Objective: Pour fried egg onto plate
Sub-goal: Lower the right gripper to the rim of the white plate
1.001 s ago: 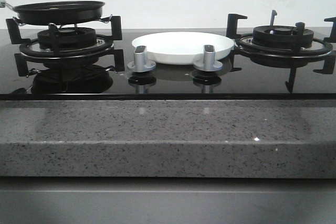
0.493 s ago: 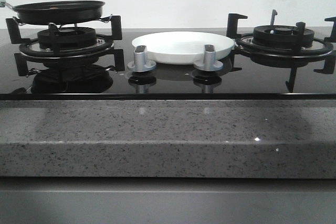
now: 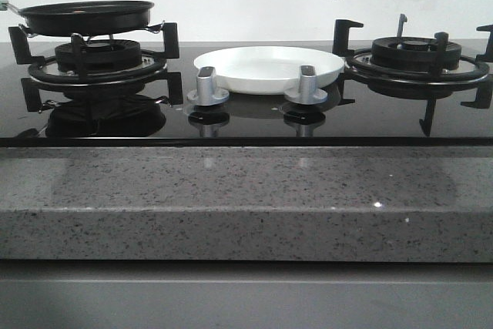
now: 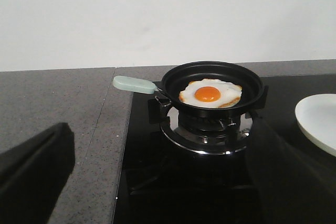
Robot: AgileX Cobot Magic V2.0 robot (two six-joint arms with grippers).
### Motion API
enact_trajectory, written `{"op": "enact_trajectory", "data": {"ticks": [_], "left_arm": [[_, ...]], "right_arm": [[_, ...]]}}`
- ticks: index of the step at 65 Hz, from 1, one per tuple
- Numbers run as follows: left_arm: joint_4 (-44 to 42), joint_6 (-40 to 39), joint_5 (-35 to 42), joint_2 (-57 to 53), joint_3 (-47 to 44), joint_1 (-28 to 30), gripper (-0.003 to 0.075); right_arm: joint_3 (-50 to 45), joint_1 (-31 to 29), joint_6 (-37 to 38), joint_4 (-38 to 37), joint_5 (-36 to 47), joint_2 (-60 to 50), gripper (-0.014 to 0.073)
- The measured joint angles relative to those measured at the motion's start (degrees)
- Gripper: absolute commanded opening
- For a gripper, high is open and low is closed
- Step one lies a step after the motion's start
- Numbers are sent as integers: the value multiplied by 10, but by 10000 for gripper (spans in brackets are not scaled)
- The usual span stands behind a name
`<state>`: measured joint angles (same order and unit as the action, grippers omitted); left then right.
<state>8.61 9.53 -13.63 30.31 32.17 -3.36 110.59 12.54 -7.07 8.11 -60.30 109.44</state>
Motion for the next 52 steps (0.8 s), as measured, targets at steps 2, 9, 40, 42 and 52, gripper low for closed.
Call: {"op": "enact_trajectory", "data": {"ticks": [2, 9, 40, 42, 52], "left_arm": [[0, 0, 0, 0, 0, 0, 652], [0, 0, 0, 0, 0, 0, 652], [0, 0, 12, 0, 0, 0, 652], [0, 0, 12, 0, 0, 0, 652], [0, 0, 13, 0, 0, 0, 652]], "right_arm": [[15, 0, 0, 1, -9, 13, 475], [58, 0, -3, 3, -29, 55, 438], [149, 0, -46, 8, -101, 168, 392], [152, 0, -46, 8, -102, 173, 392], [156, 0, -49, 16, -106, 185, 391]]}}
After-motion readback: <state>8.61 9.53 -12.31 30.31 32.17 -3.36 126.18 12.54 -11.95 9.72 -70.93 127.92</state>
